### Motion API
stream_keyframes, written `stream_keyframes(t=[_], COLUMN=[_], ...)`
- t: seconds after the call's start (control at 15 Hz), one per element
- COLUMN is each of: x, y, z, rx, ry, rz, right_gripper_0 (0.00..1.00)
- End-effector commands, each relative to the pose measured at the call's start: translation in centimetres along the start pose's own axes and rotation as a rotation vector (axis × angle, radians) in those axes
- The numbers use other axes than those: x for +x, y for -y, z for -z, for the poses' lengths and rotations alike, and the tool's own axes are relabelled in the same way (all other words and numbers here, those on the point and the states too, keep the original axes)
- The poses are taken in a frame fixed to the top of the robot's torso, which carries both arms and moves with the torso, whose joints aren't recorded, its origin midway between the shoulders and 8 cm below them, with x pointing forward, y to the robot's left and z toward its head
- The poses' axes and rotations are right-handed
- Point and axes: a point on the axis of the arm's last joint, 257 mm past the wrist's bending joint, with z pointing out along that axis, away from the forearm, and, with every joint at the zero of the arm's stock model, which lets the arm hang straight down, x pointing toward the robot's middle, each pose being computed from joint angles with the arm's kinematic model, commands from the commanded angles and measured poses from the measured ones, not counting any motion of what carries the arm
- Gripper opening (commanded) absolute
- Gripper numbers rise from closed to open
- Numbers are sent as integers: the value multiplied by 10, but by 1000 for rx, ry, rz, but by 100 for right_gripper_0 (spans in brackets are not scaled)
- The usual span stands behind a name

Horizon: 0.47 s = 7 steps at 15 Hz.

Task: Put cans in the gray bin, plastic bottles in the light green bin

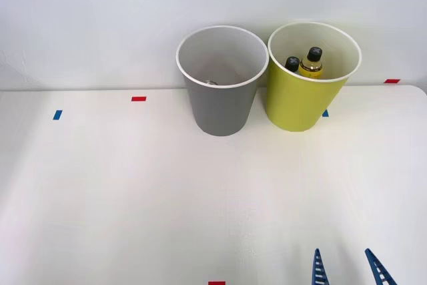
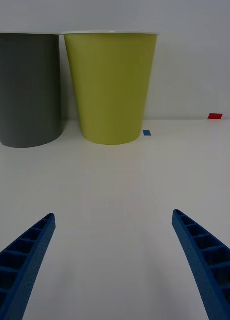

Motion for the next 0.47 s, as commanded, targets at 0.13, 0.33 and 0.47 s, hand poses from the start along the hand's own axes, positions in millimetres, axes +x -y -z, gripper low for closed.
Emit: stream_keyframes(t=[0.13, 0.33, 0.47], x=[0, 0, 0], y=[0, 0, 0], z=[0, 0, 0], rx=[0, 0, 0], ry=[0, 0, 0], rz=[0, 0, 0], right_gripper_0=[81, 81, 81])
